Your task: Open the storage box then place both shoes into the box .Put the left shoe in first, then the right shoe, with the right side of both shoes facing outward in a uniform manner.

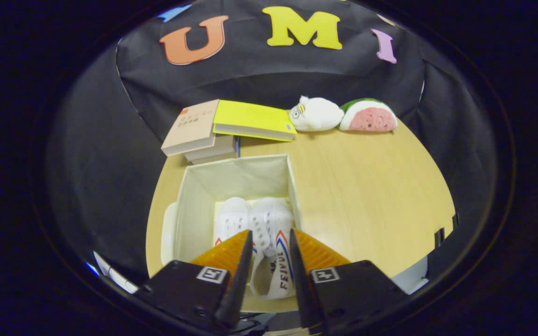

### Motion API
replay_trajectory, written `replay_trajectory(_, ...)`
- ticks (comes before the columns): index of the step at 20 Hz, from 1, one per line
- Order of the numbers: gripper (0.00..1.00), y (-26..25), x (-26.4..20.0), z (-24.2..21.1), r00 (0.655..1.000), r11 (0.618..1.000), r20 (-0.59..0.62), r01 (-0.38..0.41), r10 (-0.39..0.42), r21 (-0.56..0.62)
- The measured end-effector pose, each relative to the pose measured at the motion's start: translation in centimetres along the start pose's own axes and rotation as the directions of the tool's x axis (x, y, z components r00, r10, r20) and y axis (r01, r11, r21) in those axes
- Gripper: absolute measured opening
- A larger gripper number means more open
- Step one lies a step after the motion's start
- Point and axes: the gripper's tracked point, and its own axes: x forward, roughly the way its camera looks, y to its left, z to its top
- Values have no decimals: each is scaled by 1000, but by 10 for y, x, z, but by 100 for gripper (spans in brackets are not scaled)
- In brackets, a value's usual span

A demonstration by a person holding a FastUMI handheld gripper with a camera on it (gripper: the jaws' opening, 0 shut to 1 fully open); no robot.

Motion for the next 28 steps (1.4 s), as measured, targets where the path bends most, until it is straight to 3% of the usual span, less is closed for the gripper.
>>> replay_trajectory(2, 83, -2, -10, 11, 999, 1000, 47, 1, -1, -1)
replay_trajectory(5, 81, -1, -33, 30, 988, 1000, 154, -6, 8, -17)
replay_trajectory(9, 83, -5, -67, 56, 944, 998, 329, 9, 11, -59)
replay_trajectory(12, 94, -9, -97, 71, 875, 995, 484, 36, 11, -89)
replay_trajectory(15, 100, -16, -128, 80, 802, 990, 596, 40, 47, -132)
replay_trajectory(17, 100, -30, -147, 84, 766, 987, 641, 68, 41, -144)
replay_trajectory(20, 100, -49, -174, 87, 712, 987, 698, 40, 80, -154)
replay_trajectory(22, 100, -72, -190, 81, 698, 992, 712, 18, 77, -126)
replay_trajectory(28, 100, -120, -210, 74, 706, 985, 698, -6, 125, -171)
